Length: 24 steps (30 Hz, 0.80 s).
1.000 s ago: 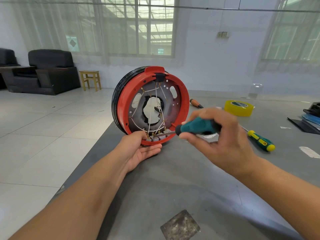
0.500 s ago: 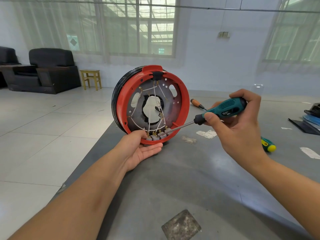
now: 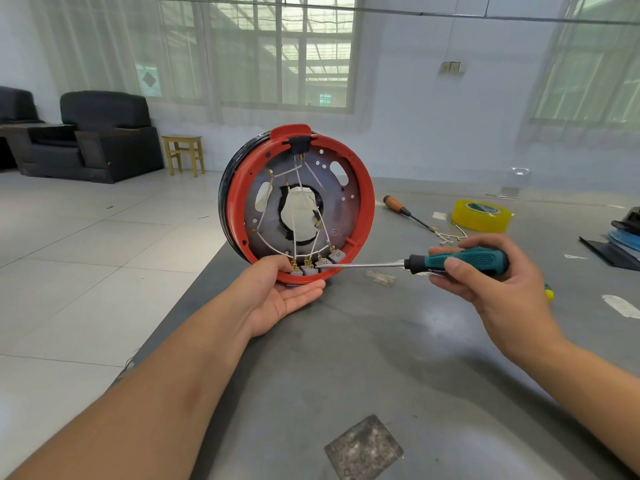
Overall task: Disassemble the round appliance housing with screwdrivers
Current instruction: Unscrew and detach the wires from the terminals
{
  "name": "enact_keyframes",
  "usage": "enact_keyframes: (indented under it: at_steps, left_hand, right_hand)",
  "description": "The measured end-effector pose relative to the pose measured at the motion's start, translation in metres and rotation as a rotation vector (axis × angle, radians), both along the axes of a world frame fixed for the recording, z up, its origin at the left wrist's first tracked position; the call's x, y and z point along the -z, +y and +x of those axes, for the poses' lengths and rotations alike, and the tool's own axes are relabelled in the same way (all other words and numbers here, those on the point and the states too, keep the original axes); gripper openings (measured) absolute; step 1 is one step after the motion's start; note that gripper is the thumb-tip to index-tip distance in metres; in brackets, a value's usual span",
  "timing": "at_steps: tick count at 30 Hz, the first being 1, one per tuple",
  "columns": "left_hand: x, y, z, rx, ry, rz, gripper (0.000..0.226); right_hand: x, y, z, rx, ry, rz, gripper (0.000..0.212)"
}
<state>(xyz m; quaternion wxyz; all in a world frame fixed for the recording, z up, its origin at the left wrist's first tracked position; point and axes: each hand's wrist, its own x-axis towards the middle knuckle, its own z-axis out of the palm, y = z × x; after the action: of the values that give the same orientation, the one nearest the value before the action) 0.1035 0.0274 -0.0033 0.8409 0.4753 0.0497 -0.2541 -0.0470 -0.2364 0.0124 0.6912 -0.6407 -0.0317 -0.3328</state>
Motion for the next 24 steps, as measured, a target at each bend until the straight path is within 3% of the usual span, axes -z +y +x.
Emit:
enact_keyframes:
  at_steps: [4, 12, 24]
  left_hand:
    - [0.0, 0.001, -0.001, 0.004, 0.003, -0.007, 0.022]
    - [-0.001, 0.001, -0.001, -0.001, 0.008, -0.03, 0.042]
    - [-0.002, 0.002, 0.0, -0.016, 0.018, -0.088, 0.024]
  right_hand:
    - [0.009, -0.012, 0.005, -0.04, 0.071, 0.099, 0.038]
    - [0.019, -0.016, 0.008, -0.125, 0.125, 0.218, 0.02]
    - [0.022, -0.011, 0.006, -0.153, 0.148, 0.259, 0.026]
